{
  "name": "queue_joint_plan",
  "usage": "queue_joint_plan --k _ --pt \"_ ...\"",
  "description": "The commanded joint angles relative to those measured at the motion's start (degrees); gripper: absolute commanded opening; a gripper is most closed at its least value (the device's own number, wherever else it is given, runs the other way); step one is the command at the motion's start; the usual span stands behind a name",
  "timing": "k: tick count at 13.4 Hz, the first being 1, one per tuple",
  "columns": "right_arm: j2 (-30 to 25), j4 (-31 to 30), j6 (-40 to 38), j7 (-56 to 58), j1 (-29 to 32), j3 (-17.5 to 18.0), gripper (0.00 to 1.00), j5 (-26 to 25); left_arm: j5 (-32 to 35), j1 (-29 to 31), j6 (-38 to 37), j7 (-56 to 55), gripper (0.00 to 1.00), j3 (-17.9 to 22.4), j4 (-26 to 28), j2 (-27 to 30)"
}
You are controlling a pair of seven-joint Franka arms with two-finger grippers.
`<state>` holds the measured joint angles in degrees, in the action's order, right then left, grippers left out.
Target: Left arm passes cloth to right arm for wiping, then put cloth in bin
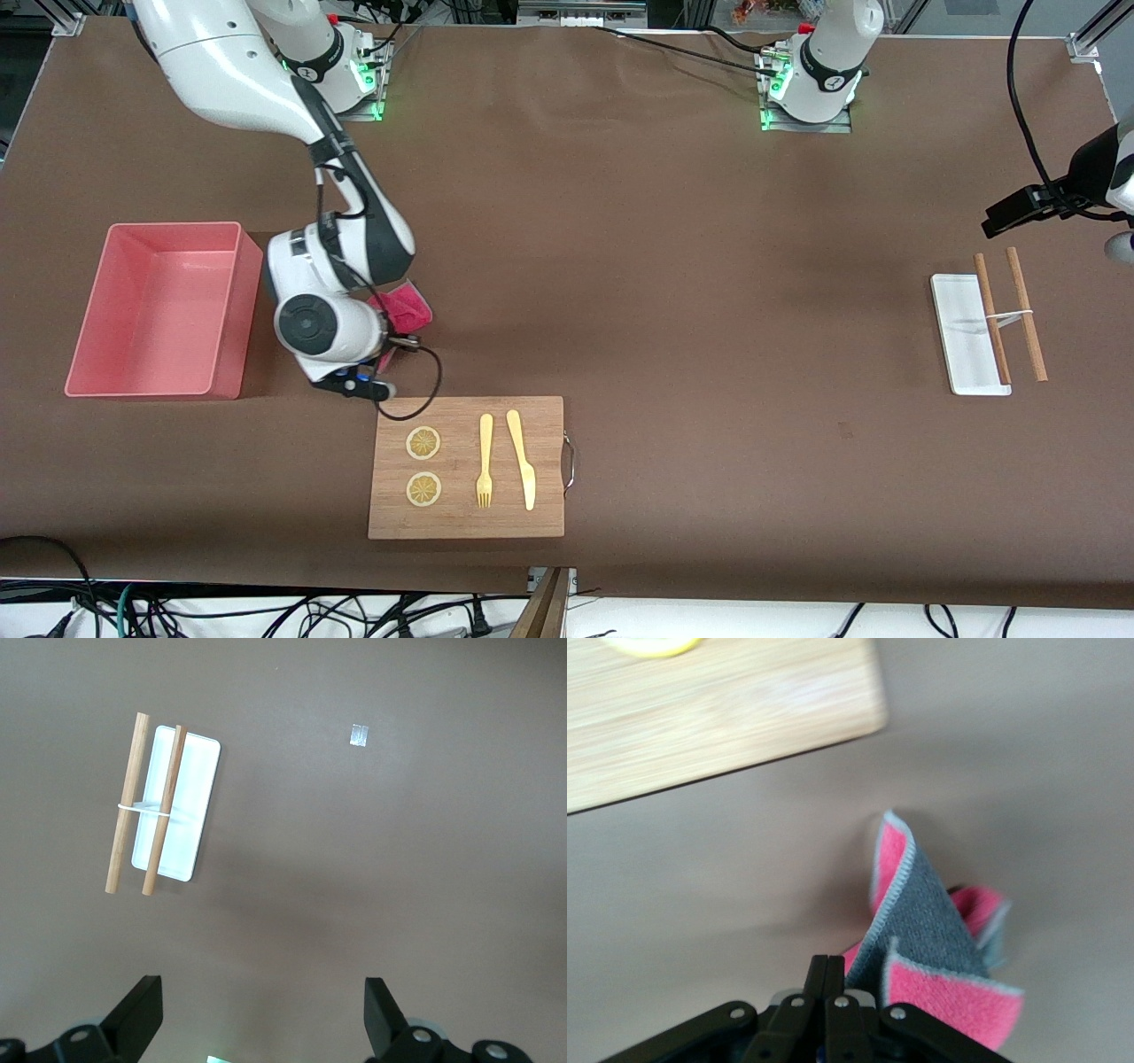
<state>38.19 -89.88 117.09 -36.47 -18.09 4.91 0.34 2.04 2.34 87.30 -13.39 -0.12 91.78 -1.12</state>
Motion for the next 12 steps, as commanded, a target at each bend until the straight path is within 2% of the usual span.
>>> queue_joint_plan --k 1,6,10,12 --pt "0.47 -0.57 4.10 -9.37 0.43 4.82 0.00 -0.16 -1.76 0.38 -1.25 1.44 1.00 -0.93 -0.12 1.03" --pt "2.32 0.05 12.71 -22.48 -1.68 9.76 0.00 5.71 -2.31 0.12 -1.08 1.44 1.00 -1.37 0.85 2.18" --pt "3.20 2.15 16.50 -31.53 -1.95 13.10 0.00 6.95 -2.39 0.12 -0.90 1.44 1.00 -1.37 0.76 2.09" --pt "3.03 2.51 16.95 -31.91 -1.69 13.45 0.00 7.92 -2.48 0.03 -0.90 1.44 1.00 -1.37 0.76 2.09"
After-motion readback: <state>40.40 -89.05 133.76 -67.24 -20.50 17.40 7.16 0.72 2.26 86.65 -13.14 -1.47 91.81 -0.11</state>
